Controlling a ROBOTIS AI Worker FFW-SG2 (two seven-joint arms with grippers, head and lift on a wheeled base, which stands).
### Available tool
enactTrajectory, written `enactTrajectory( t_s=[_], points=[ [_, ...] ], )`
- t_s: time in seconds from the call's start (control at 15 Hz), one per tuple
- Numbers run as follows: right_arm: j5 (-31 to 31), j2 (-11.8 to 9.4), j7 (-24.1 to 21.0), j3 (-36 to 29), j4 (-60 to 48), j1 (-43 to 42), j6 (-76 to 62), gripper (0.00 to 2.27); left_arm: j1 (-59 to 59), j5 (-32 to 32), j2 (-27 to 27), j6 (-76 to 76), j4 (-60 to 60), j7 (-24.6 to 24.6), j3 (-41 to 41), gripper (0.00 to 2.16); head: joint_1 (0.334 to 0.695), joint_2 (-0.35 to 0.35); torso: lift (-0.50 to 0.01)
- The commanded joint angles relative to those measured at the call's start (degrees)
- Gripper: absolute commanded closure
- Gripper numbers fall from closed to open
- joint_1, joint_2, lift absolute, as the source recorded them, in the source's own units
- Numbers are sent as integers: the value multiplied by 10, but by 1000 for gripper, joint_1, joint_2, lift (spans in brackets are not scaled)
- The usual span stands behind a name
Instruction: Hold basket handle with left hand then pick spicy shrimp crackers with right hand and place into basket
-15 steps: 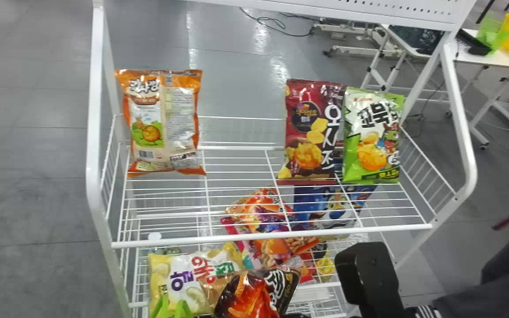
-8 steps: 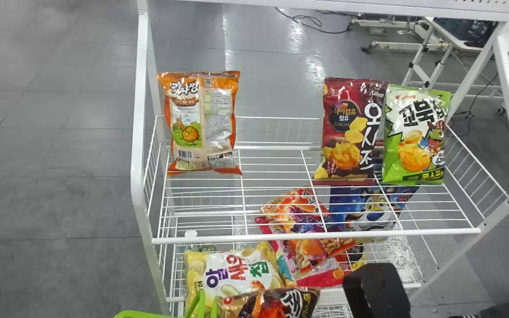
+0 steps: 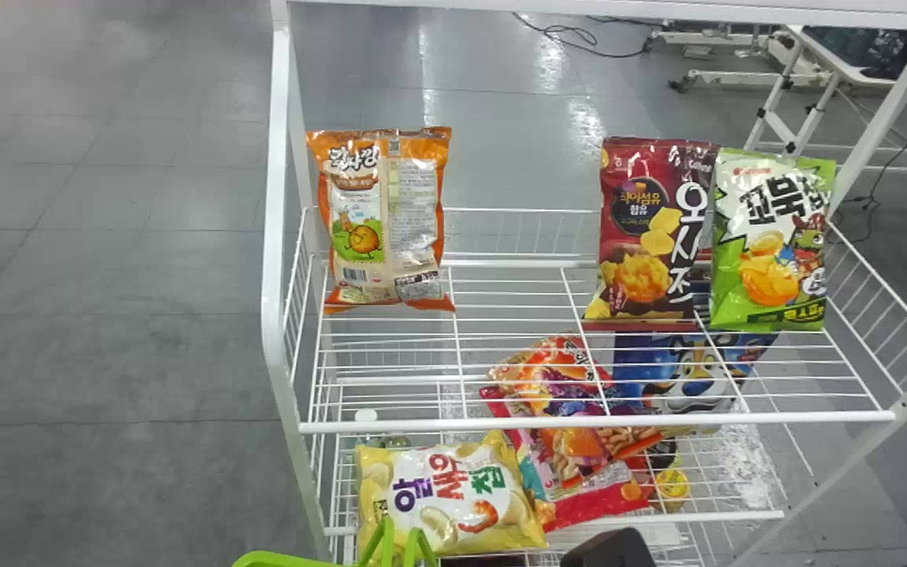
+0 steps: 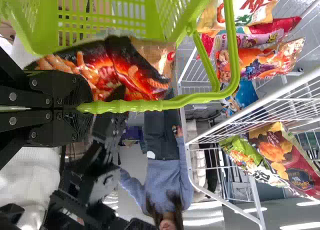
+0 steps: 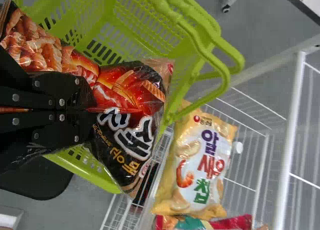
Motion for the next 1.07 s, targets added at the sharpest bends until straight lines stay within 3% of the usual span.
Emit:
enactTrajectory(
  t_s=[0.0,0.27,0.47,0.53,0.6,0.67,0.73,0.93,1.0],
  points=[
    [6,0,-1,17,35,-12,6,1885,0,0,0,1,0,0,0,1895,695,-62,-37],
    [3,10,4,50,86,-32,6,1885,0,0,0,1,1,0,-2,1895,695,-38,-37],
    [9,16,0,78,102,-40,6,1882,0,0,1,1,1,0,-2,1895,695,31,-37],
    [10,18,0,82,115,-49,6,1764,0,0,2,1,1,0,-3,1895,695,49,-37],
    [12,18,2,82,127,-51,6,1291,0,0,3,1,1,0,-3,1895,695,67,-37],
    [17,17,6,81,141,-51,5,539,0,0,4,1,1,0,-3,1895,695,84,-37],
    [22,14,18,81,160,-51,-56,113,0,0,4,1,2,0,-3,1895,695,85,-37],
    [68,8,48,82,191,-24,-274,29,-1,0,4,1,3,0,-3,1895,695,115,-37],
    [75,8,48,82,191,-21,-288,29,-1,0,4,1,3,0,-3,1895,695,124,-37]
  ],
)
